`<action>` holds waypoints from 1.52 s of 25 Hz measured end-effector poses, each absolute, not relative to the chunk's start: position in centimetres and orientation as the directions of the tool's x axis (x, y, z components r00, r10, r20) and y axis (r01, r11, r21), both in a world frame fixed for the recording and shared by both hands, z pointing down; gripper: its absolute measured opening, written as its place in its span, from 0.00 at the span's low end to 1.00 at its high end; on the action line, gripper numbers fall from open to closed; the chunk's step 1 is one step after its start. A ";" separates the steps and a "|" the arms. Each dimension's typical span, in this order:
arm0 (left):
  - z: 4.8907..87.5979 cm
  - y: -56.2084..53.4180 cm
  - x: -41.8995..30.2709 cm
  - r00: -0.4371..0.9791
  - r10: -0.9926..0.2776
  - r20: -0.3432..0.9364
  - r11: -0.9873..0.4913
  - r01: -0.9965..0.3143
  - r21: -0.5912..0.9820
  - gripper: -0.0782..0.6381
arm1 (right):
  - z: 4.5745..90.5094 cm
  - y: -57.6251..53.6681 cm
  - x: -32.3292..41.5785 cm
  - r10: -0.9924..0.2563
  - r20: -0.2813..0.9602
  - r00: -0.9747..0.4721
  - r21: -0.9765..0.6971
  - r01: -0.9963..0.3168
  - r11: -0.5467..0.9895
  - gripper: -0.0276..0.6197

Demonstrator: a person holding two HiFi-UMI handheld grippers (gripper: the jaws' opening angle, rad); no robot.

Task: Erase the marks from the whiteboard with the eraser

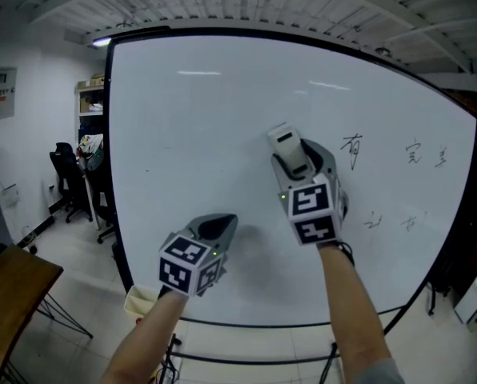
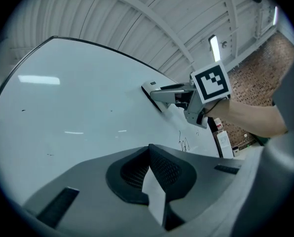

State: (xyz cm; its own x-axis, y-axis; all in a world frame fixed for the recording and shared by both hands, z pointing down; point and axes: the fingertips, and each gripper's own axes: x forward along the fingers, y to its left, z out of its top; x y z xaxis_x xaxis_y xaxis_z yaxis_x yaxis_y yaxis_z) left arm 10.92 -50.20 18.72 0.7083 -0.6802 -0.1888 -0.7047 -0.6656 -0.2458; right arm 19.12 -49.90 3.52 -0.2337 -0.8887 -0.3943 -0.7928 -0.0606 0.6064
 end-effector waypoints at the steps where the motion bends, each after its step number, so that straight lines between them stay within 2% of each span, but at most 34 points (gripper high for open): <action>1: 18.9 -50.2 10.5 0.705 -0.684 -0.189 -0.664 -0.708 -0.241 0.11 | 4.4 -50.0 18.2 -0.891 -0.383 -0.245 0.619 -0.784 -0.050 0.43; 6: 20.3 -50.5 8.8 0.696 -0.698 -0.171 -0.664 -0.718 -0.211 0.11 | 7.8 -50.7 14.3 -0.904 -0.318 -0.285 0.672 -0.740 -0.003 0.43; 13: 21.1 -50.0 8.9 0.711 -0.682 -0.171 -0.687 -0.703 -0.184 0.11 | 7.4 -50.9 14.5 -0.915 -0.266 -0.304 0.674 -0.737 0.049 0.43; 18: 21.1 -49.7 9.5 0.711 -0.683 -0.168 -0.686 -0.703 -0.187 0.11 | 5.2 -50.6 16.8 -0.909 -0.302 -0.287 0.637 -0.771 0.032 0.43; 26: 20.8 -49.7 10.3 0.707 -0.689 -0.162 -0.678 -0.707 -0.203 0.11 | -1.6 -49.4 24.8 -0.891 -0.402 -0.210 0.519 -0.854 -0.032 0.43; 33: 21.6 -49.8 10.2 0.701 -0.696 -0.154 -0.676 -0.713 -0.189 0.11 | -1.0 -49.6 23.6 -0.904 -0.402 -0.145 0.573 -0.810 -0.126 0.42; 38: 21.5 -49.4 9.2 0.698 -0.698 -0.162 -0.674 -0.716 -0.180 0.11 | 0.8 -50.3 20.0 -0.924 -0.344 -0.168 0.649 -0.754 -0.104 0.43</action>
State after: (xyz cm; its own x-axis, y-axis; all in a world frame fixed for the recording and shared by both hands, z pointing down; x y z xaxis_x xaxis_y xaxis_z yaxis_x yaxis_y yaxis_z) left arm 9.24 -49.40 21.55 0.6978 -0.6978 -0.1620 -0.7161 -0.6744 -0.1797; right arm 19.97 -50.27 0.81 -0.1685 -0.9237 -0.3441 -0.7541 -0.1040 0.6485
